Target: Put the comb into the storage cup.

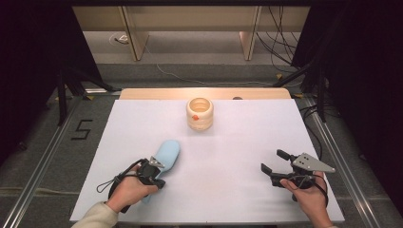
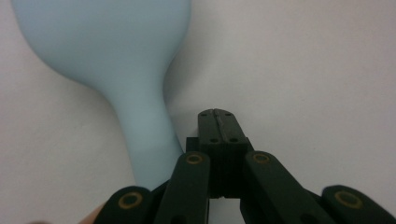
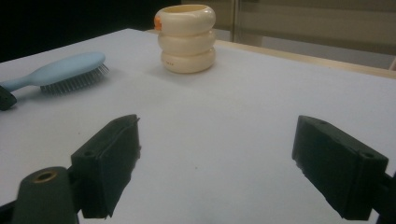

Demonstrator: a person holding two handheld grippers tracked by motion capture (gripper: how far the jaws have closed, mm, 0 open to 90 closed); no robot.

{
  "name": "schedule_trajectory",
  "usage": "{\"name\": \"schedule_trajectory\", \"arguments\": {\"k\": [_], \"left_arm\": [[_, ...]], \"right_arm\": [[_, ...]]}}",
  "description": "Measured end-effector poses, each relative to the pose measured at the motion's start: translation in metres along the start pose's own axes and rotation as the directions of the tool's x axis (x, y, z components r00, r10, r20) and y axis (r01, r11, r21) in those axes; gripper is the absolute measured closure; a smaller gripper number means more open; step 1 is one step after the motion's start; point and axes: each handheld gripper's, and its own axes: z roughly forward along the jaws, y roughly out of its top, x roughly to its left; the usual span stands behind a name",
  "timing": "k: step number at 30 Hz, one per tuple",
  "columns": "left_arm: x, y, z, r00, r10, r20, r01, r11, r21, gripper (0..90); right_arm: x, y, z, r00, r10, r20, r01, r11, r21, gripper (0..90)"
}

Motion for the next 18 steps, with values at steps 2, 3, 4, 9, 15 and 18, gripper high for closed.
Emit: {"name": "schedule_trajectory", "arguments": {"k": [2, 3, 4, 9, 15, 18], "left_arm": [[0.002, -0.003, -0.003, 1.0, -0.004, -0.008, 0.004, 0.9999, 0.013, 89.7], [0.002, -0.003, -0.003, 1.0, -0.004, -0.008, 0.004, 0.9999, 0.013, 89.7], [0.003, -0.004, -0.003, 0.9999, -0.002, -0.017, 0.002, 0.9998, 0.018, 89.7], [0.007, -0.008, -0.006, 0.9998, -0.011, -0.018, 0.012, 0.9996, 0.026, 89.7], [0.01, -0.012, -0.009, 0.9994, -0.017, -0.031, 0.018, 0.9994, 0.03, 89.7], [0.013, -0.014, -0.01, 0.9991, -0.025, -0.033, 0.026, 0.9991, 0.032, 89.7]], "right_arm": [[0.0, 0.0, 0.0, 1.0, 0.0, 0.001, 0.0, 1.0, 0.0, 16.1], [0.0, 0.0, 0.0, 1.0, 0.0, 0.001, 0.0, 1.0, 0.0, 16.1], [0.0, 0.0, 0.0, 1.0, 0.001, 0.001, -0.001, 1.0, 0.0, 16.1], [0.0, 0.0, 0.0, 1.0, 0.002, 0.0, -0.002, 1.0, 0.004, 16.1], [0.0, 0.0, 0.0, 1.0, 0.001, 0.001, -0.001, 1.0, 0.003, 16.1], [0.0, 0.0, 0.0, 1.0, 0.001, 0.0, -0.001, 1.0, 0.004, 16.1]]}}
